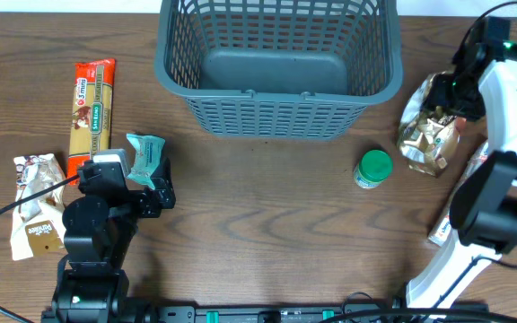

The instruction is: Pack container

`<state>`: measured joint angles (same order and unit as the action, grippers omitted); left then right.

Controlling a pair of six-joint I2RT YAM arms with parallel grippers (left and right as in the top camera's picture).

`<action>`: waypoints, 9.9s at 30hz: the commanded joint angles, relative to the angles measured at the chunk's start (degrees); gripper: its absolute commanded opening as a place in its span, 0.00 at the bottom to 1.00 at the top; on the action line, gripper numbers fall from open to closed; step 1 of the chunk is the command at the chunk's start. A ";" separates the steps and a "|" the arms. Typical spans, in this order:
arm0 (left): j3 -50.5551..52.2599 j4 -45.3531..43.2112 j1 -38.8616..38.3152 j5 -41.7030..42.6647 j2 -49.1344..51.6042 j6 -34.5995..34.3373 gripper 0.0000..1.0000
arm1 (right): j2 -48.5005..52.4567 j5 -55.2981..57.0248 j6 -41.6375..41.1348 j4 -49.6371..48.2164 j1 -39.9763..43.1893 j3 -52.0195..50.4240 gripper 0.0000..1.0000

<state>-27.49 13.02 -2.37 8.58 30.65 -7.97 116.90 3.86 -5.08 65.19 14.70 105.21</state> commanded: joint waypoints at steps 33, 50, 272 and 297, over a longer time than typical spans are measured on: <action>-1.60 -0.22 -0.17 -0.70 -0.04 -0.70 0.99 | -6.34 5.35 -6.75 -1.77 -0.52 0.81 0.99; -1.60 -0.22 -0.17 -0.70 -0.04 -0.70 0.99 | 2.10 5.99 -18.16 -0.96 -0.55 0.35 0.99; -1.60 -0.20 -0.17 -0.66 -0.04 -0.70 0.98 | -25.40 -5.35 -15.91 -17.29 -15.17 -45.11 0.99; -1.60 -0.20 -0.17 -0.68 -0.04 -0.70 0.98 | -25.40 -5.31 -15.89 -30.34 -15.17 -54.99 0.79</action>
<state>-27.49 13.02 -2.37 8.58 30.63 -7.97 92.40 -1.72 -20.60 34.98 0.19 50.81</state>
